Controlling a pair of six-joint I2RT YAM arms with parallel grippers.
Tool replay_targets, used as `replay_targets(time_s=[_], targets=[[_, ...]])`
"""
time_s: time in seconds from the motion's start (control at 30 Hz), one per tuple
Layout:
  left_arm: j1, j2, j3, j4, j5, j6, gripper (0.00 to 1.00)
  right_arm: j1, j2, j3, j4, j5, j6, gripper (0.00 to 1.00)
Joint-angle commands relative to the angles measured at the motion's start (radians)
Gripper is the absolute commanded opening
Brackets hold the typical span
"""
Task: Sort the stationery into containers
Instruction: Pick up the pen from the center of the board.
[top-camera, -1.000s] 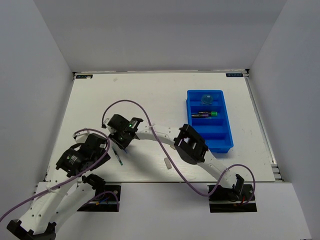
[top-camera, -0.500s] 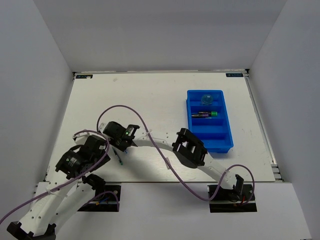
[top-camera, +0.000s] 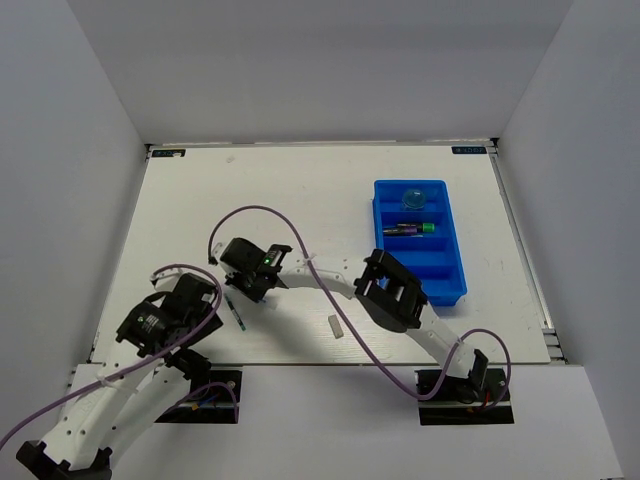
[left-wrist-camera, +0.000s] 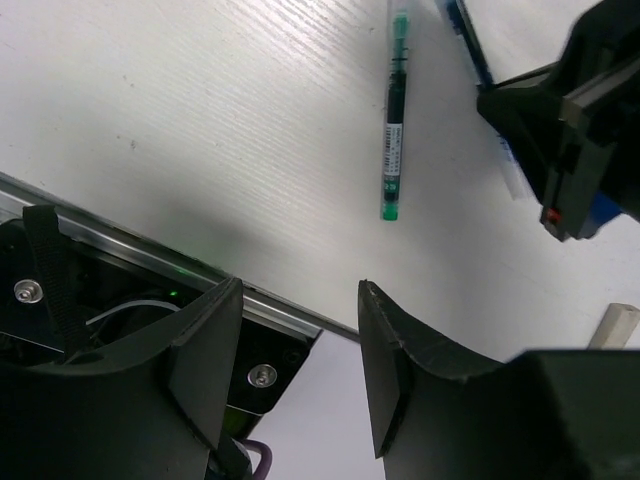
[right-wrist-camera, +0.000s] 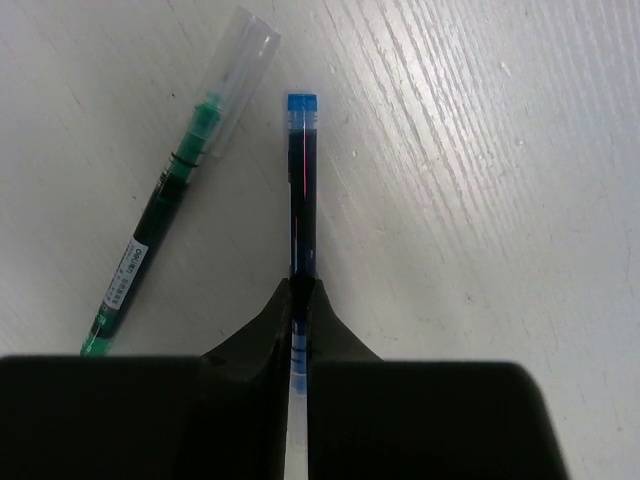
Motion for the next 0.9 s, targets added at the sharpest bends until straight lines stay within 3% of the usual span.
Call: replay_targets(time_s=[0.0, 0.27, 0.53, 0.87], targets=[[-0.003, 0.002, -0.024, -0.073, 0.006, -0.001, 0.60, -0.018, 0.076, -0.127, -0.209, 0.006, 0.013, 0.00], [-0.003, 0.031, -0.053, -0.017, 0.024, 0.003, 0.60, -0.092, -0.058, -0.201, -0.211, -0.033, -0.011, 0.00], [-0.005, 0.064, -0.079, 0.047, 0.042, 0.006, 0.60, -0.171, -0.256, -0.163, -0.269, -0.132, -0.065, 0.00], [0.000, 0.256, -0.099, 0.248, 0.104, -0.007, 0.63, -0.246, -0.423, -0.157, -0.298, -0.095, -0.130, 0.00]])
